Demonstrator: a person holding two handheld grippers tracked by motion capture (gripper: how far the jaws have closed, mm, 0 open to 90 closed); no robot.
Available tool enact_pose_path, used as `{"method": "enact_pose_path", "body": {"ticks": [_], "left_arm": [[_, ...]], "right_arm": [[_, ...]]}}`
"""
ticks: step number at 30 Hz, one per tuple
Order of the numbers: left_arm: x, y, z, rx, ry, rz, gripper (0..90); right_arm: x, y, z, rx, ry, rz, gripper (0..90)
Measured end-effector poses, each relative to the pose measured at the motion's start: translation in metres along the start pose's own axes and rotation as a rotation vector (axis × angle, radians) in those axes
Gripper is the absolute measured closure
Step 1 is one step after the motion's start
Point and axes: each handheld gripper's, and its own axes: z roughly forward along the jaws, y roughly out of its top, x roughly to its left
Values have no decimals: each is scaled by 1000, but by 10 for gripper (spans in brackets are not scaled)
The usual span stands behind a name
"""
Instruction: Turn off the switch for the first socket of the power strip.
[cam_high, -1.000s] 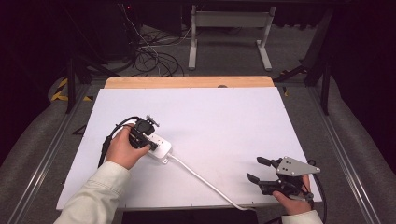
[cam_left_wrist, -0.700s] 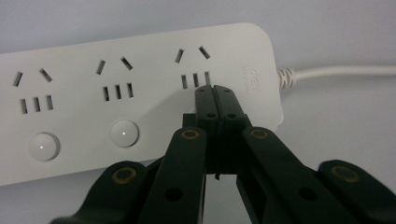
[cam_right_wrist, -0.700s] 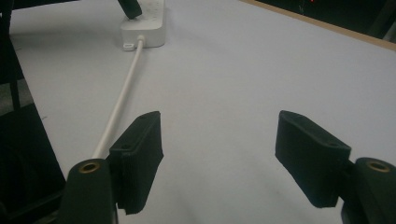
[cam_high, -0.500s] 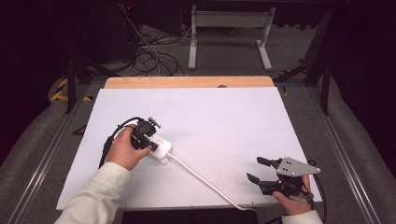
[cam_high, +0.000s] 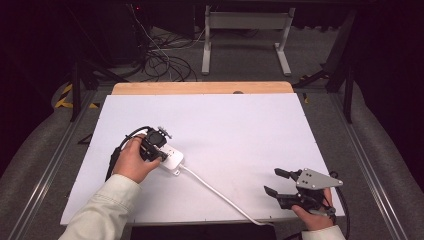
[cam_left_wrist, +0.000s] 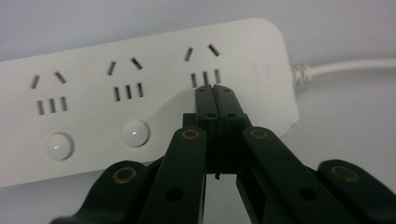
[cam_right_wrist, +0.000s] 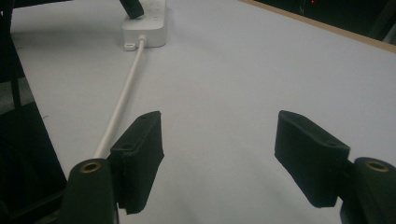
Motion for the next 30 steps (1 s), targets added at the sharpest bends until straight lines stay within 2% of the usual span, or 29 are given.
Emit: {"method": "enact_pose_path", "body": {"ticks": [3,5,10,13,16,18,22,26,30], "left_arm": [[-3,1,1,3,28,11,900],[-4,2,1,4,30,6,900],[-2,1,1,-1,24,4,900],[-2,1,0,-3,37,1,900],[-2,-1,1,-12,22,-7,900],[-2,-2,1,-18,32,-1,900],[0,-4,1,-32,6,-18,900],[-3,-5,1,-37,33,-6,900],[-5,-5,3,-65,34,-12,900]], "right_arm": [[0,0,0,1,0,2,328],[0,0,0,2,1,1,328],[0,0,0,1,0,1,328],[0,0,0,0,3,-1,328],[0,0,0,1,4,-3,328],[0,0,0,1,5,-3,328],[1,0,0,4,6,-6,328],[1,0,0,3,6,-4,328],[1,0,1,5,8,-3,327]]}}
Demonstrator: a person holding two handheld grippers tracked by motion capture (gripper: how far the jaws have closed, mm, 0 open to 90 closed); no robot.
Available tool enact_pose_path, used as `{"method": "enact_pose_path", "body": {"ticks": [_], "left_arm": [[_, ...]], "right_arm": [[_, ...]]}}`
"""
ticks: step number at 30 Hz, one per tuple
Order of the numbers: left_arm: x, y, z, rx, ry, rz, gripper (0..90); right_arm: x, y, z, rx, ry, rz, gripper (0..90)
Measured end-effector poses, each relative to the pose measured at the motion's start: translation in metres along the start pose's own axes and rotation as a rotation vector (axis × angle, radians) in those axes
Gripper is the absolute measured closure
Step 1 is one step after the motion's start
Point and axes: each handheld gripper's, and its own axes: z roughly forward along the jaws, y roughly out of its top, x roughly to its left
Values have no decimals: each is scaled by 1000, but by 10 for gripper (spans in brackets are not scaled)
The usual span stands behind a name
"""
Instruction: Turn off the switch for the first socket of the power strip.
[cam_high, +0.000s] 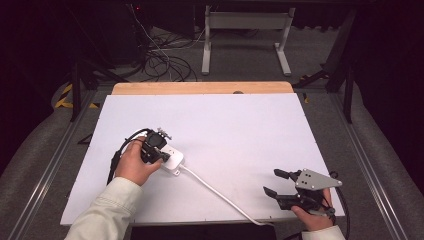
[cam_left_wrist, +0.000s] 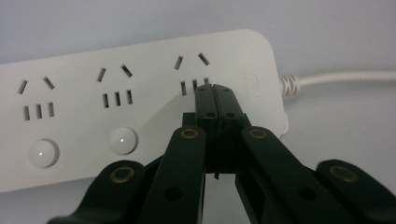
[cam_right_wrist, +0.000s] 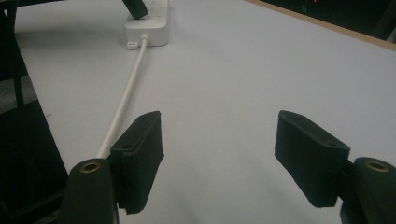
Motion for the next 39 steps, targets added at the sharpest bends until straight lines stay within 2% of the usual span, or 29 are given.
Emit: {"method": "enact_pose_path", "body": {"ticks": [3,5,9,17,19,21,22,27,39], "left_arm": [[-2,0,1,-3,15,-2,900],[-1,0,0,-5,10,-13,900],[-1,-5,0,-35,15,-21,900],[3,-13,1,-75,-10,-52,900],[1,-13,1,-76,1,-52,900],[-4,-11,0,-70,34,-32,900],[-6,-9,-1,-51,48,-20,900],[-17,-3,-19,-135,22,-3,900],[-28,-2,-48,-207,-6,25,900]], "right_arm": [[1,0,0,-3,1,1,327],[1,0,0,-4,2,2,327],[1,0,-1,-4,2,2,326],[1,0,0,-5,6,3,326],[0,0,0,-4,8,5,326],[0,0,1,-3,8,4,326],[0,0,1,-3,8,4,326],[-2,0,0,-7,0,10,326],[-1,0,0,-9,2,8,326]]}}
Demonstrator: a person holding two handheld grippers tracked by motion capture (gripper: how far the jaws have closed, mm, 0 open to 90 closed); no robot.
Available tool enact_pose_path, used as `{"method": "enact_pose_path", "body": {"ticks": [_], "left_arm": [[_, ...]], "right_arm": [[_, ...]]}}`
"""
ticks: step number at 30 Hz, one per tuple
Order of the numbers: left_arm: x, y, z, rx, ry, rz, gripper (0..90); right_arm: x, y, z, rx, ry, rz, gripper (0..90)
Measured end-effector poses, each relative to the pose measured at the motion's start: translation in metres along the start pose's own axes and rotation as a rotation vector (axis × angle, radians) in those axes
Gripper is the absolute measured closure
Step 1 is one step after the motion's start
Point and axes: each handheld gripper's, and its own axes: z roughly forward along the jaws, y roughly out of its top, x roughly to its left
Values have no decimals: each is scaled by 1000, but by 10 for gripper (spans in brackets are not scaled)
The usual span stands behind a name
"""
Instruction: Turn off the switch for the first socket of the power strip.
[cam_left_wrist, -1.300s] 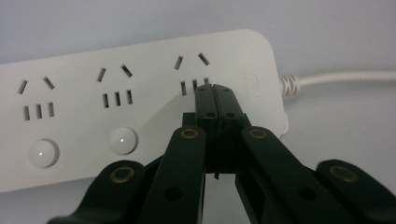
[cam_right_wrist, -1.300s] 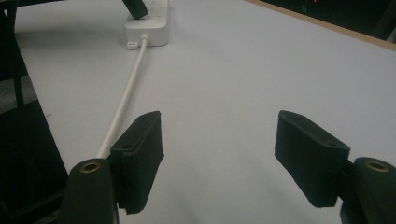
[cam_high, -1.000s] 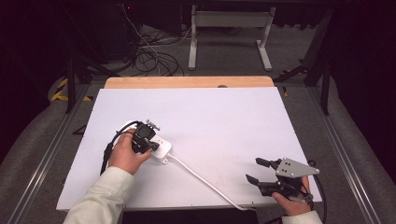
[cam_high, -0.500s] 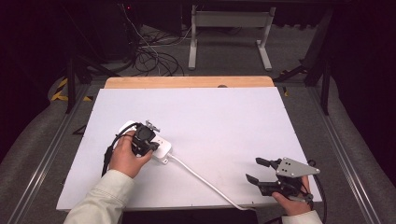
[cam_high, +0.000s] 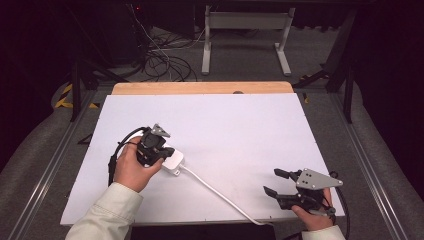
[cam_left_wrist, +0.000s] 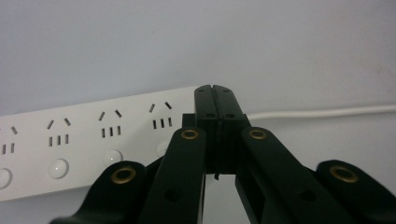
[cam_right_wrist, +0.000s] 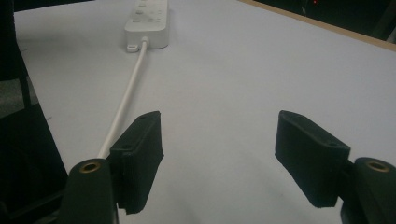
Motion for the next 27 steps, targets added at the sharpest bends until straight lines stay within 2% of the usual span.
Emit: {"method": "enact_pose_path", "body": {"ticks": [9,12,13,17,18,19,21,24,25,27], "left_arm": [[-2,-1,-11,-49,-14,-7,900],[-1,-2,-14,-83,-37,-5,899],[-1,-4,-16,-111,-49,-7,898],[-2,-8,-23,-172,-76,-13,894],[-2,-9,-25,-196,-85,-4,864],[-3,-11,-27,-221,-86,7,784],[-5,-14,-32,-258,-87,35,773],[-6,-20,-38,-307,-81,53,719],[-6,-22,-40,-333,-84,59,682],[-5,-29,-44,-390,-79,69,675]], "right_arm": [[0,0,0,2,-1,0,326],[0,0,0,2,-2,1,326],[0,0,0,2,-2,0,326],[0,0,0,1,-2,-3,327],[0,0,0,1,-2,-3,326],[0,0,0,2,-4,-2,326],[0,0,0,1,-3,-1,327],[0,0,0,0,-1,-1,327],[0,0,0,0,-2,-1,326],[1,0,0,0,-2,-1,326]]}}
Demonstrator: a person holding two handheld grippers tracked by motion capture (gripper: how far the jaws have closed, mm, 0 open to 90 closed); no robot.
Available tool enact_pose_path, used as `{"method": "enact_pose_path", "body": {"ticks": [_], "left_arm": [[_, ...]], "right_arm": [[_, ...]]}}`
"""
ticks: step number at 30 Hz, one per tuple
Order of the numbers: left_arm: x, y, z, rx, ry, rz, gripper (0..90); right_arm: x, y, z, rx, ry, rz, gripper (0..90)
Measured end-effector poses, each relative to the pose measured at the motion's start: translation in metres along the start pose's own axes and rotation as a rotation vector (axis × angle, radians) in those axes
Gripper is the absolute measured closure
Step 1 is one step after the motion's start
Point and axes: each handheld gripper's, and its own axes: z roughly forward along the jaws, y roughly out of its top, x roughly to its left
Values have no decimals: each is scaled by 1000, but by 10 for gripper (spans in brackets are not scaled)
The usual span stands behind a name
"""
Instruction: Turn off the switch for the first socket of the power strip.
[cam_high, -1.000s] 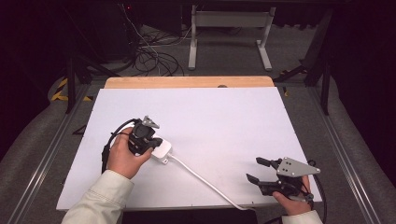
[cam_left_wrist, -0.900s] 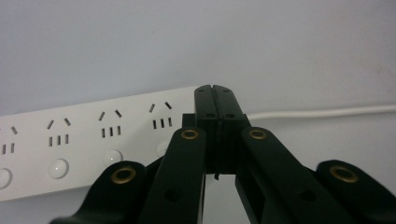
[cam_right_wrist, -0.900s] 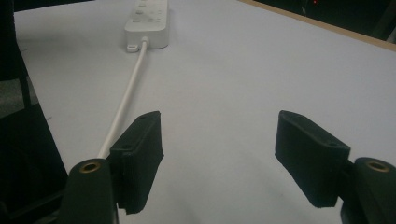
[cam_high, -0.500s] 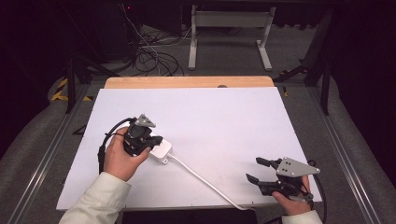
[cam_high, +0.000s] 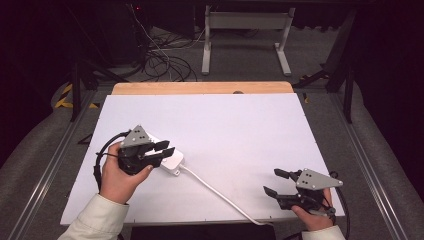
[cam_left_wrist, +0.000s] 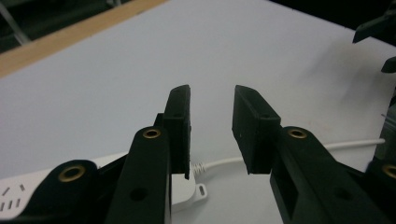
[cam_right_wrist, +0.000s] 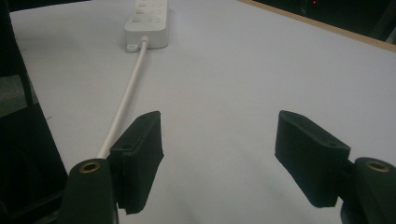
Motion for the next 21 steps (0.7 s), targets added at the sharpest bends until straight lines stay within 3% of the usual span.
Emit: {"method": "enact_pose_path", "body": {"ticks": [3,8,16,21], "left_arm": [[0,-9,-7,-83,14,7,611],[0,-21,-16,-116,26,25,500],[5,-47,-26,-166,-7,-9,247],[10,-63,-32,-190,-17,-4,183]], "right_arm": [[0,0,0,0,0,-1,326],[0,0,0,2,0,-3,326],[0,0,0,2,0,-5,324],[1,0,0,2,0,-4,324]]}}
